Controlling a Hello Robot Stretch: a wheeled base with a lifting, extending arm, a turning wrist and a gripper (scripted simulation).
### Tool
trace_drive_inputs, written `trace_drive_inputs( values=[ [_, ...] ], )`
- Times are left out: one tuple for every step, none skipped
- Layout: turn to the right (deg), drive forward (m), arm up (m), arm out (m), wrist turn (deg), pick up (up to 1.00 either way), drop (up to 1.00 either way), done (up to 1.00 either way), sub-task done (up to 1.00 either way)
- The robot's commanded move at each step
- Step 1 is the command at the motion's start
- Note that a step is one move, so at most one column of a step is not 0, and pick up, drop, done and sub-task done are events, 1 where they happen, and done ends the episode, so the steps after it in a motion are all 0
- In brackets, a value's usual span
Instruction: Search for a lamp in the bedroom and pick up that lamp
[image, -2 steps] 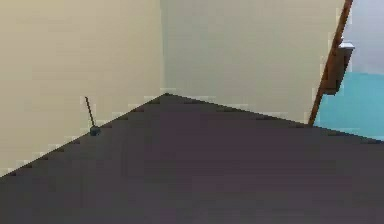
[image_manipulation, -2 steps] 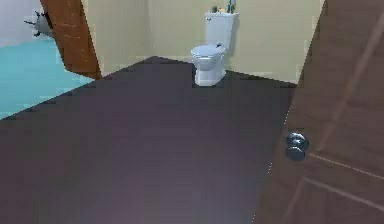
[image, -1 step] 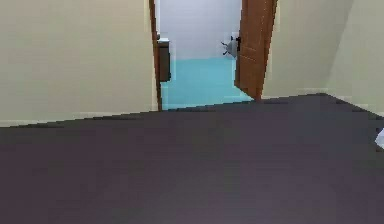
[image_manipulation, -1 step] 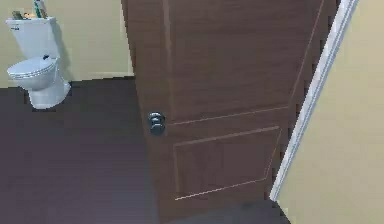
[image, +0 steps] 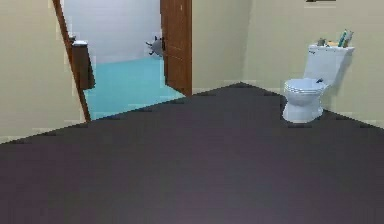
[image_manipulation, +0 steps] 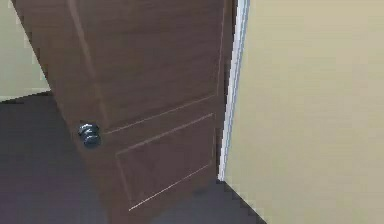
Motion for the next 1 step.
trace_drive_inputs(
  values=[
    [0.0, 0.6, 0.0, 0.0, 0.0, 0.0, 0.0, 0.0, 0.0]
  ],
)
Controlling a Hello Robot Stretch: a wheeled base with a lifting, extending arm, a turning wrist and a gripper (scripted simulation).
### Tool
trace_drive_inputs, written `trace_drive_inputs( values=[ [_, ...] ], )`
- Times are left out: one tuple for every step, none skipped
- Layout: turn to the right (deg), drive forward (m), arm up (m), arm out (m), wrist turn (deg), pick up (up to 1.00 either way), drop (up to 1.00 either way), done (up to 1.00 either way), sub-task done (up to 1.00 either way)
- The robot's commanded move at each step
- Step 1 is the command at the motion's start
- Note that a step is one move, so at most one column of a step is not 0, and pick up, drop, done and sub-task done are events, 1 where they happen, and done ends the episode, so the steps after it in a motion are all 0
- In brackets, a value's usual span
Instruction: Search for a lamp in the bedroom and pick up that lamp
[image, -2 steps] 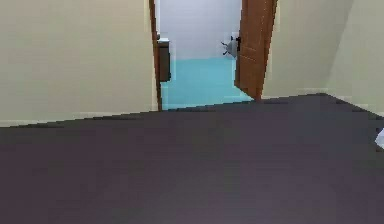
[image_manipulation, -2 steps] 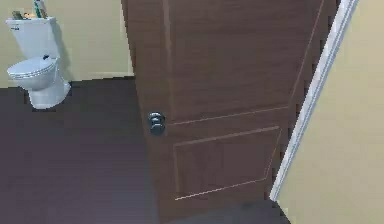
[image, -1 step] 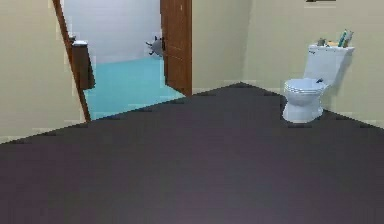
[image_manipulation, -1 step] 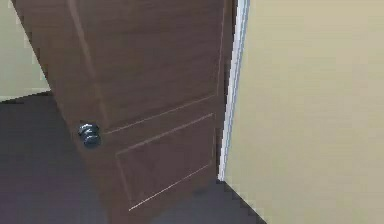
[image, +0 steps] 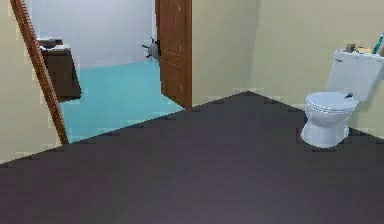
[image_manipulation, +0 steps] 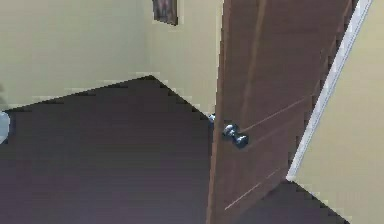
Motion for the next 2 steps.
trace_drive_inputs(
  values=[
    [45.0, 0.0, 0.0, 0.0, 0.0, 0.0, 0.0, 0.0, 0.0],
    [9.0, 0.0, 0.0, 0.0, 0.0, 0.0, 0.0, 0.0, 0.0]
  ],
)
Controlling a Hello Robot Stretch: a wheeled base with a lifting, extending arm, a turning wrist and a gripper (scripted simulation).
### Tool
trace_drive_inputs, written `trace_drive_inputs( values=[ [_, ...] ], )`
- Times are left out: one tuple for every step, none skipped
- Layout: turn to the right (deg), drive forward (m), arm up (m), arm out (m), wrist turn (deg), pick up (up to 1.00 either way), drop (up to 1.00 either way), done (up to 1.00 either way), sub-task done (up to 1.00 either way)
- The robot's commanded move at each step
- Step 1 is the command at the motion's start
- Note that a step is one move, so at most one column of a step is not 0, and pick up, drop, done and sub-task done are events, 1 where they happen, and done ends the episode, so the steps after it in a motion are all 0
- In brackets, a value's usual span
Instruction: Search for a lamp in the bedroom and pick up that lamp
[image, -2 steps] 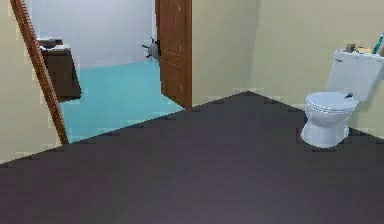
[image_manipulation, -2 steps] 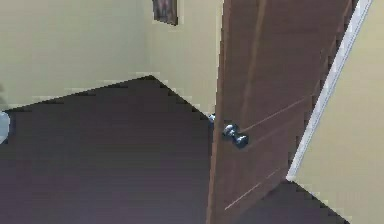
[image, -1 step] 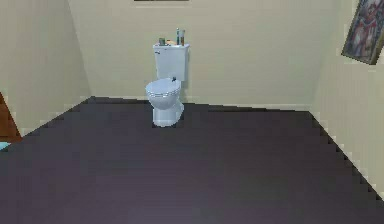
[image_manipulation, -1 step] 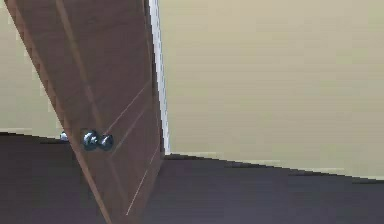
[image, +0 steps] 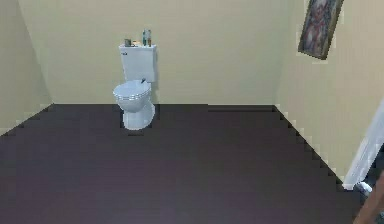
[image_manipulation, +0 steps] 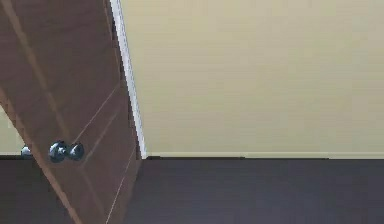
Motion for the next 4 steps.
trace_drive_inputs(
  values=[
    [0.0, 0.7, 0.0, 0.0, 0.0, 0.0, 0.0, 0.0, 0.0],
    [45.0, 0.0, 0.0, 0.0, 0.0, 0.0, 0.0, 0.0, 0.0],
    [24.0, 0.0, 0.0, 0.0, 0.0, 0.0, 0.0, 0.0, 0.0],
    [0.0, 0.85, 0.0, 0.0, 0.0, 0.0, 0.0, 0.0, 0.0]
  ],
)
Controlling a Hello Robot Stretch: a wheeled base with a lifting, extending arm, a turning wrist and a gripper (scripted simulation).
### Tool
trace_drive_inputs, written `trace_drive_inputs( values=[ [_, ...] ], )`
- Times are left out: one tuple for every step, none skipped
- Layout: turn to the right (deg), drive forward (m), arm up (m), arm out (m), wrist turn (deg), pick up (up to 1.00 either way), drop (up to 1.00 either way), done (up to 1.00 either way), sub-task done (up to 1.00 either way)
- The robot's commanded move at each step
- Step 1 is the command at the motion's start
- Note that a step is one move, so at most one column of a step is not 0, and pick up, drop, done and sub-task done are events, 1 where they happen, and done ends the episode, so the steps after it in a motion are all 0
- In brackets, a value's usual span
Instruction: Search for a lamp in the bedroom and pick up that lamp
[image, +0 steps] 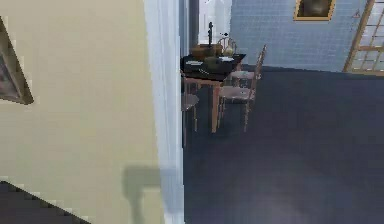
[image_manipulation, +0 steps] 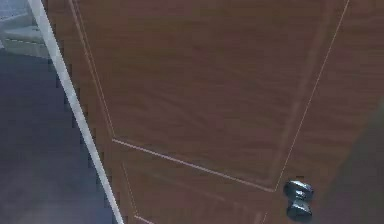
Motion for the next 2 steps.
trace_drive_inputs(
  values=[
    [21.0, 0.0, 0.0, 0.0, 0.0, 0.0, 0.0, 0.0, 0.0],
    [0.0, 0.75, 0.0, 0.0, 0.0, 0.0, 0.0, 0.0, 0.0]
  ],
)
